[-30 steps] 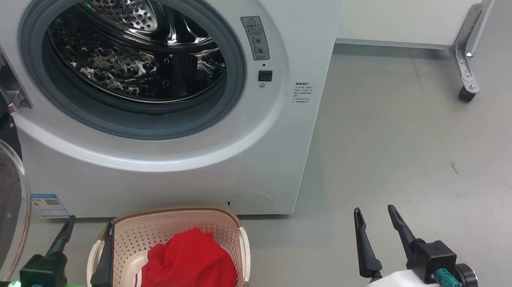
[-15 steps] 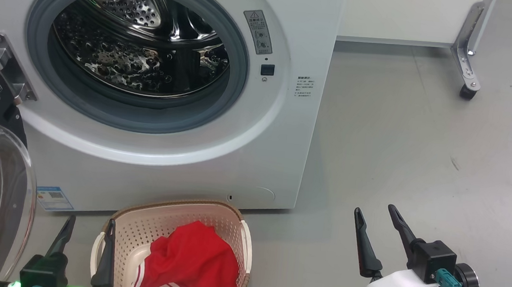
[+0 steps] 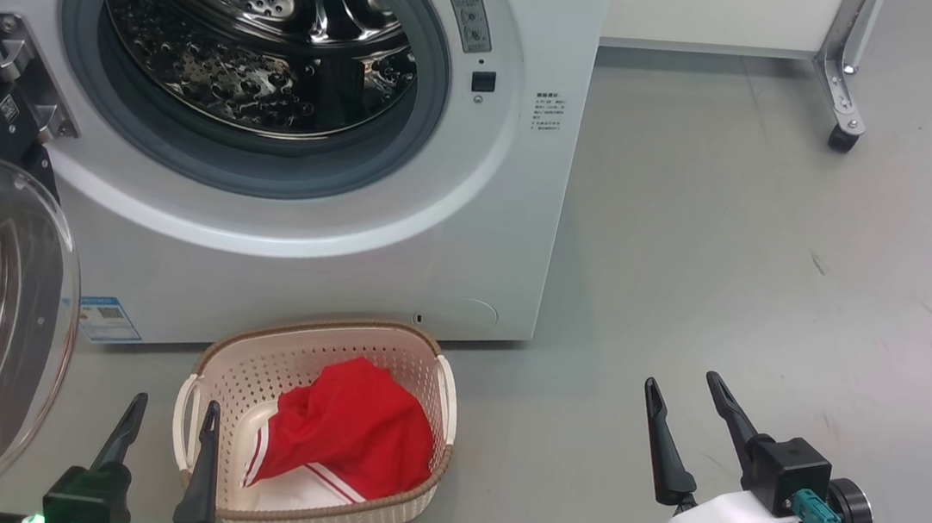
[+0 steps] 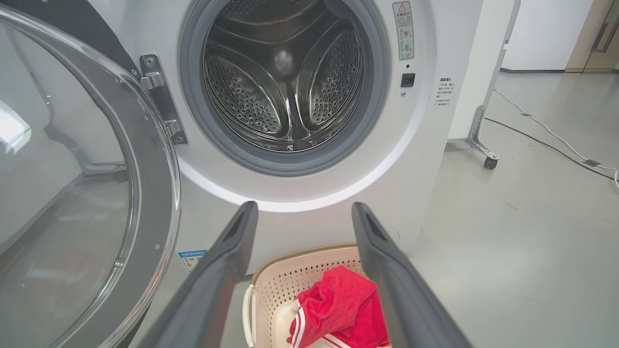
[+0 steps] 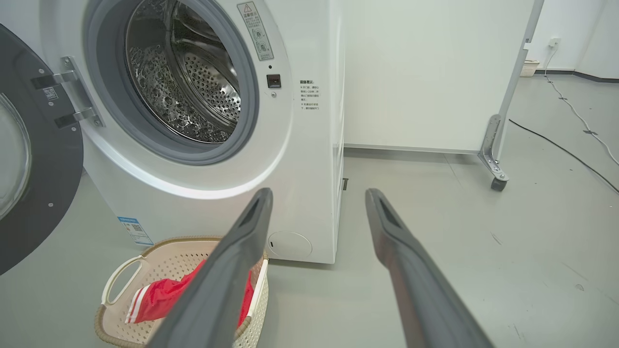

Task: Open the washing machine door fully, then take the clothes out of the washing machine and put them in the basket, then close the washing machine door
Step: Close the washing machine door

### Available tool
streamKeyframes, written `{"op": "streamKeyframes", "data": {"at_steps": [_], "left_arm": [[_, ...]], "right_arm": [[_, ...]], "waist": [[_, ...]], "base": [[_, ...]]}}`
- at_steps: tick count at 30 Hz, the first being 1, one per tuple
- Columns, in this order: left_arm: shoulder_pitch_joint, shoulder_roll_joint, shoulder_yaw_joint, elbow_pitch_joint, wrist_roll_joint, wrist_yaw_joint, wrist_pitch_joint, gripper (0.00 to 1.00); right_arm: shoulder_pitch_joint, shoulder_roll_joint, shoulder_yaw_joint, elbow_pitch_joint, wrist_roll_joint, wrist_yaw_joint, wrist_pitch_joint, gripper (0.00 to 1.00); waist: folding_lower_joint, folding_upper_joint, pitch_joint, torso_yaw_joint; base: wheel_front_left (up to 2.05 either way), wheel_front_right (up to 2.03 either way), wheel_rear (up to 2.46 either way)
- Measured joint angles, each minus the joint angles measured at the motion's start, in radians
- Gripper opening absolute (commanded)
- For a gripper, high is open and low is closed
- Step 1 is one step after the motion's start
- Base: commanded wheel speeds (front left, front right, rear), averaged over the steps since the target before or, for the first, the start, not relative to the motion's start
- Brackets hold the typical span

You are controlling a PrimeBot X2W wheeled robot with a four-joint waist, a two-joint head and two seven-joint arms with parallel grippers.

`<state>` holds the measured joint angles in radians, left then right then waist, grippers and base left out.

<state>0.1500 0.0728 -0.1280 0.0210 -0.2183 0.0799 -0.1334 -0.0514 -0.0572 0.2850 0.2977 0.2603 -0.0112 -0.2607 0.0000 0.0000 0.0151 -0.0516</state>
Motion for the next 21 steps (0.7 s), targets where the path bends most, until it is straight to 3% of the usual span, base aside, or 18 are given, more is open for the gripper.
{"op": "streamKeyframes", "data": {"at_steps": [21], "left_arm": [[0.001,0.005,0.0,-0.034,0.0,0.0,0.01,1.0]], "right_arm": [[0.0,0.001,-0.012,0.001,0.0,0.0,0.0,1.0]], "waist": [[0.0,0.0,0.011,0.003]], "base": [[-0.45,0.45,0.0]]}}
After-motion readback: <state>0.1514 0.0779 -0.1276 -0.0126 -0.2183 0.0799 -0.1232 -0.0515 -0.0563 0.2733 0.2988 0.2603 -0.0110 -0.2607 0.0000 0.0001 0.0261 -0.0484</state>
